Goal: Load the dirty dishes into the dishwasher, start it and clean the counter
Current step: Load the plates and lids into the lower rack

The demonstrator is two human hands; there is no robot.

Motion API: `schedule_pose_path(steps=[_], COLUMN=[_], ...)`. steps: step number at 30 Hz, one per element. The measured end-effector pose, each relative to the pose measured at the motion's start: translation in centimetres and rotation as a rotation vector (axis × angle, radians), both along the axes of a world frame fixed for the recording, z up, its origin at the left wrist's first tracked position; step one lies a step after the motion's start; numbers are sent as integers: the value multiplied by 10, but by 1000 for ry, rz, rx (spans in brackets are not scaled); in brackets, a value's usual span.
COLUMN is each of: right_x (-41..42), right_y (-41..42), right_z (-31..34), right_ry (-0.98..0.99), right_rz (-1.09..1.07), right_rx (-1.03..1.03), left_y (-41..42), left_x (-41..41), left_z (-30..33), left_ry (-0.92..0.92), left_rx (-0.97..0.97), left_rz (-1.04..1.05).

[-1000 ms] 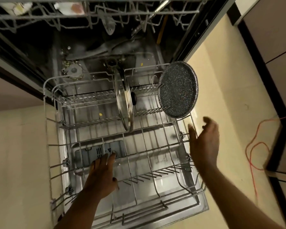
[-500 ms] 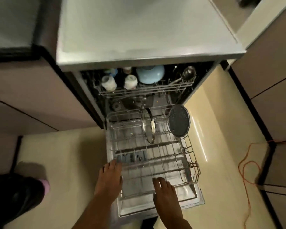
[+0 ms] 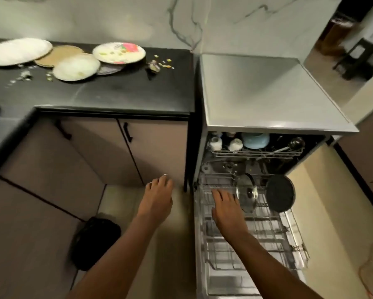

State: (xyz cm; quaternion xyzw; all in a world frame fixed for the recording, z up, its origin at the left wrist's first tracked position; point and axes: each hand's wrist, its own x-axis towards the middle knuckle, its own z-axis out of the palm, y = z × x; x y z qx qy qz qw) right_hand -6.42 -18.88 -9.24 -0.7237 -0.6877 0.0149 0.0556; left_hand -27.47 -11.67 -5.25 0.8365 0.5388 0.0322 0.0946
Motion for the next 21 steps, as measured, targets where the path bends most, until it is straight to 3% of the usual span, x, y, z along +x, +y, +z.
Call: schedule_pose_path(steps=[7,15,21], right_x=[-105,-193,-278], right_y=[40,103,162], right_z=[15,36,48], right_ry=[4,-14,140], right_rz=[142,424,553], right_rx=[74,189,222], left_y=[12,11,13], left_x=[-125,-267,-352], left_z=[47,85,86], left_ry=[-37,-56,-9], left_rx=[117,176,194], left_rz=[130,470,668])
